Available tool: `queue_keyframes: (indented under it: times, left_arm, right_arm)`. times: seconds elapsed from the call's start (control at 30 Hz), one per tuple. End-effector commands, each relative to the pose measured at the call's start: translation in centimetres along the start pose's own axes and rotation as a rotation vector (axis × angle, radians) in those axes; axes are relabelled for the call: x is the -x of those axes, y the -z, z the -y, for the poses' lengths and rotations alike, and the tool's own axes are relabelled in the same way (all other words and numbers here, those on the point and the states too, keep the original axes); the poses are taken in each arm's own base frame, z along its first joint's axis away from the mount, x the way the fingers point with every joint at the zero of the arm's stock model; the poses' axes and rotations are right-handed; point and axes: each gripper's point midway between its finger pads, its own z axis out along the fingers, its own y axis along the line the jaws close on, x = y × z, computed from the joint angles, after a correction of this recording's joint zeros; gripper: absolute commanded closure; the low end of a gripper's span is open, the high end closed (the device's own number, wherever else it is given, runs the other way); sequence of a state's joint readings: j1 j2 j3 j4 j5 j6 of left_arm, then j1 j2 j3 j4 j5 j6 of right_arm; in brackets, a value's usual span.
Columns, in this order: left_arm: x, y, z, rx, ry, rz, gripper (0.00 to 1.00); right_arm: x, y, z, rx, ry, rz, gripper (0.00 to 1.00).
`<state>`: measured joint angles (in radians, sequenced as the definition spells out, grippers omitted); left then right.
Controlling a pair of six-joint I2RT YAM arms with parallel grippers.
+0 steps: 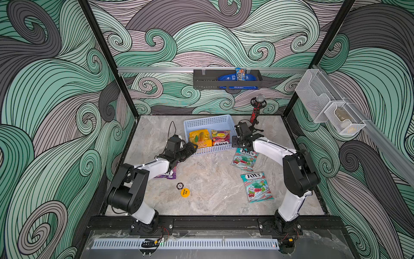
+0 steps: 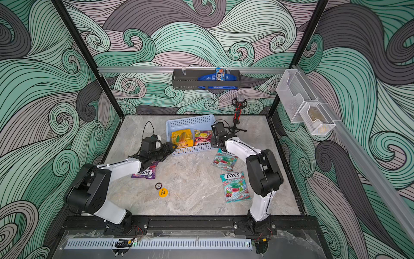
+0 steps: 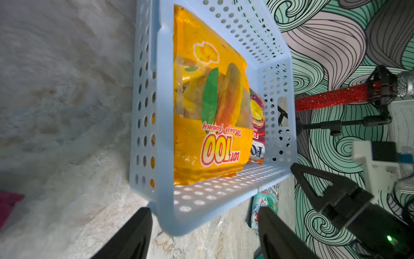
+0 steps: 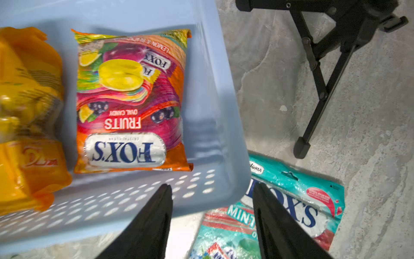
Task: Put the candies in the basket
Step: Adjust the basket at the center of the board.
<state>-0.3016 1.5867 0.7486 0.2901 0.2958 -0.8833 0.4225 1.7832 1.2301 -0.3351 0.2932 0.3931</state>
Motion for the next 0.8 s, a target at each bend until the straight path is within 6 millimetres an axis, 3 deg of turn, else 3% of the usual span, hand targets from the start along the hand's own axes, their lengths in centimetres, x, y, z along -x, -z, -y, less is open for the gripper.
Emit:
queue_keyframes:
  times: [0.0,0.1,0.23,0.37,0.47,0.6,0.77]
  left_arm:
    - [2.3,0.1,2.6,-0.085,-0.027,0.023,0.24]
    - [3.3,0.5,2.6,-0.091,-0.022,0.053,0.24]
    - [4.5,1.1,2.2,-0.059,-0.028,0.087,0.24]
    - [5.8,2.7,1.3,-0.022,-0.01,0.147,0.24]
    - [6.2,4.5,1.4,0.006,-0.013,0.181,0.23]
    - [5.4,7.5,1.3,0.026,-0.005,0.214,0.2]
    - [3.6,9.4,-1.3,0.085,0.022,0.228,0.15]
  right_arm:
    - [-2.0,1.7,-2.1,0.076,-0.03,-0.017,0.42]
    - [-2.5,2.7,-2.6,0.101,-0.038,0.002,0.42]
    - [-1.3,3.4,-1.6,0.064,-0.03,0.05,0.4]
    - [0.7,4.2,0.5,0.039,-0.065,0.098,0.18]
    - [2.1,3.3,2.4,0.003,-0.08,0.103,0.13]
    - [2.3,-0.2,2.2,0.019,-0.058,0.041,0.22]
    - [2.6,-3.0,1.4,0.018,-0.056,0.008,0.46]
